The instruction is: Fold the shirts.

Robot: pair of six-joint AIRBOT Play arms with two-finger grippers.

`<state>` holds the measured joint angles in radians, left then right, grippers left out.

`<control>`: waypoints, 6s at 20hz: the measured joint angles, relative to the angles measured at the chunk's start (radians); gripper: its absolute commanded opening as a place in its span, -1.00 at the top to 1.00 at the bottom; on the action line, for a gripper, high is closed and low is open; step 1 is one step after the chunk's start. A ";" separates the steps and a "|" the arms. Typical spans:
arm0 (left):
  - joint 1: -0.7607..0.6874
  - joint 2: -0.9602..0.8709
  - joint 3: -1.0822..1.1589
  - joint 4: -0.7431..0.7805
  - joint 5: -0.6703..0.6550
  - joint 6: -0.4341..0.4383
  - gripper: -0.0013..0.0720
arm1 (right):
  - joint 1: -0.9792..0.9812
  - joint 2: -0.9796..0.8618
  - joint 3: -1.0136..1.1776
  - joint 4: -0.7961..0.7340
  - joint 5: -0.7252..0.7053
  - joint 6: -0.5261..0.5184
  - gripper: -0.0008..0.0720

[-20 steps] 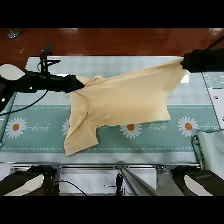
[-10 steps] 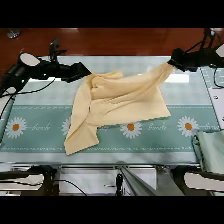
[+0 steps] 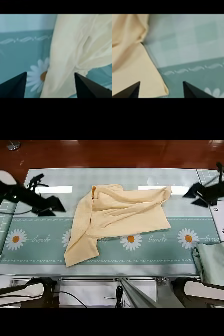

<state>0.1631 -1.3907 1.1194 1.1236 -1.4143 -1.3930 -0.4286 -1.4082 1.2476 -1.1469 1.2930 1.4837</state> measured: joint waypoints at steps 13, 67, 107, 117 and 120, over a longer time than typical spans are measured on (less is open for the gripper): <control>0.059 0.163 -0.571 -0.287 0.169 0.224 -0.95 | -0.208 0.176 -0.517 0.262 -0.068 -0.248 -0.72; -0.023 0.842 0.702 -0.135 0.462 0.060 0.90 | 0.274 0.674 0.932 -0.071 0.117 0.055 0.91; 0.013 -0.113 0.230 -0.071 0.056 0.016 -0.95 | 0.070 -0.129 0.220 0.161 0.011 -0.078 -0.72; 0.429 0.225 -0.552 -0.222 0.093 0.169 -0.95 | -0.118 0.392 -0.536 0.280 -0.076 -0.234 -0.72; 0.446 0.257 -0.676 -0.342 0.135 0.245 -0.95 | -0.125 0.446 -0.610 0.341 -0.083 -0.267 -0.72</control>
<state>0.6090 -1.1339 0.4431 0.7815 -1.2793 -1.1481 -0.5533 -0.9627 0.6380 -0.8055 1.2098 1.2167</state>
